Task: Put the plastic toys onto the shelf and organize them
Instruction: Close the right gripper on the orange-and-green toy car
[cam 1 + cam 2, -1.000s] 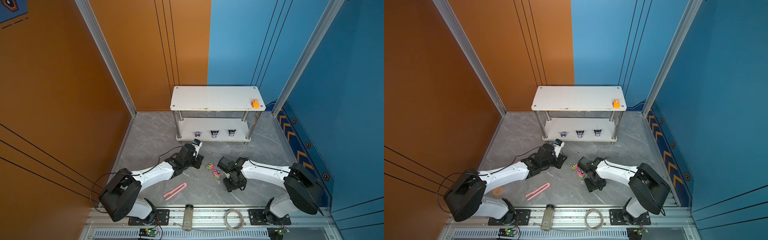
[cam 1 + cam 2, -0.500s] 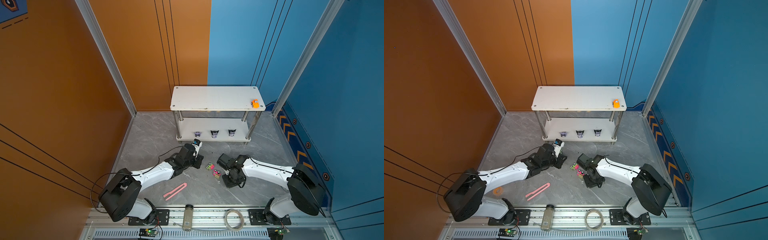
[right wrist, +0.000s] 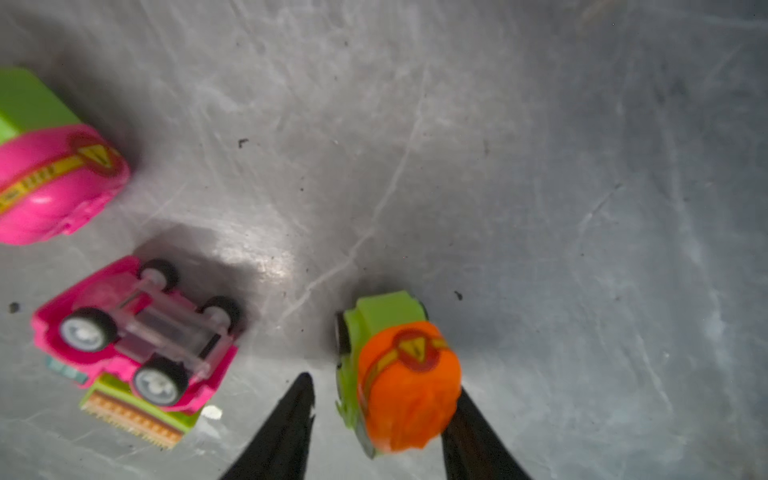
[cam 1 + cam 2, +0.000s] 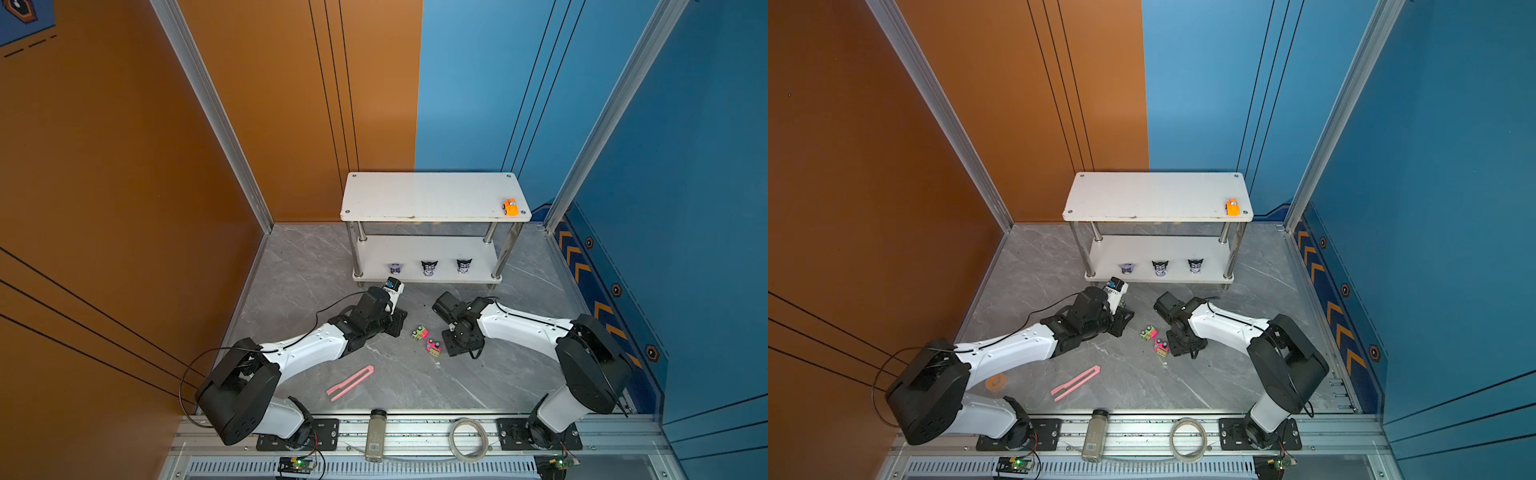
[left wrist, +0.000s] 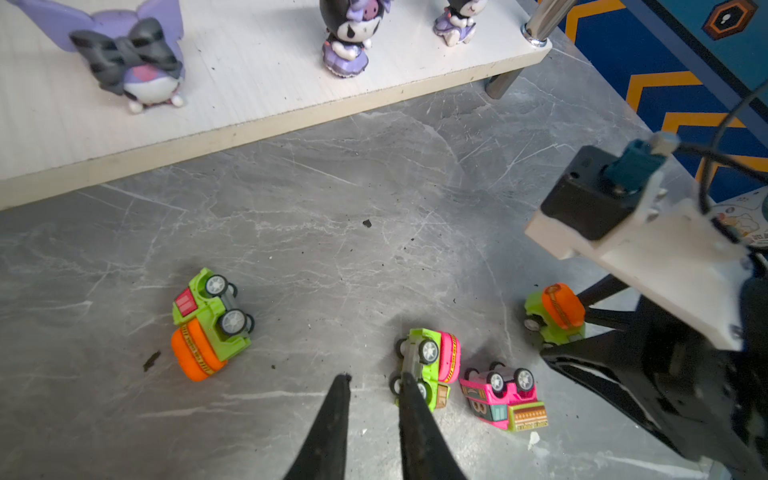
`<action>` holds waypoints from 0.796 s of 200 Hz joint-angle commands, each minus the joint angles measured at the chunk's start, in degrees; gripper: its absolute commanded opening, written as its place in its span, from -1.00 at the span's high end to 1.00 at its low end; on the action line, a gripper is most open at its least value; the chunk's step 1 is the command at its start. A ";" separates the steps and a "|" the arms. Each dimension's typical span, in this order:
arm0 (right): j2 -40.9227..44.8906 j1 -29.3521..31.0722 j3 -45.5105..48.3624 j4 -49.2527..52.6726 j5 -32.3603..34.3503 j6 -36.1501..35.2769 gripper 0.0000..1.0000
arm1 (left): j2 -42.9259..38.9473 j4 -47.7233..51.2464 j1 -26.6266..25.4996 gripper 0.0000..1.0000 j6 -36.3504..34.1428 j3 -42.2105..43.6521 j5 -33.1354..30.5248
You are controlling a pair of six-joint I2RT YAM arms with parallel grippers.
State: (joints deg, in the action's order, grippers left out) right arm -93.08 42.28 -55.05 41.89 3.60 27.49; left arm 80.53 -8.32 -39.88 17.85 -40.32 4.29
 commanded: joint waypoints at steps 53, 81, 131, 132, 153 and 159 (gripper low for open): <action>5.95 -0.36 6.55 -6.33 3.22 4.33 -0.03 | 0.52 -0.62 1.12 0.48 0.08 -0.20 1.41; 7.70 -0.44 8.82 -10.26 3.60 6.30 0.13 | 1.26 -0.72 1.12 0.48 0.17 -1.01 2.26; 7.52 -1.06 10.75 -15.20 3.59 6.97 0.32 | 0.83 -0.65 1.12 0.48 0.31 -0.56 2.11; 7.54 -1.10 10.79 -15.23 3.60 6.92 0.32 | 0.84 -0.56 1.12 0.48 0.29 -0.56 2.07; 8.16 -1.33 11.01 -15.43 3.67 7.32 0.45 | 0.60 -0.23 1.15 0.48 0.22 -0.47 1.79; 8.61 -1.33 11.00 -15.29 3.69 7.40 0.48 | 0.59 -0.21 1.12 0.47 0.24 -0.53 1.70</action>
State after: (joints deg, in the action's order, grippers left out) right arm -85.86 41.43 -44.99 28.08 5.74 33.65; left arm 81.41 -8.78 -39.27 17.87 -40.32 5.19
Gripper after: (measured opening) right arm 0.289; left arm 0.262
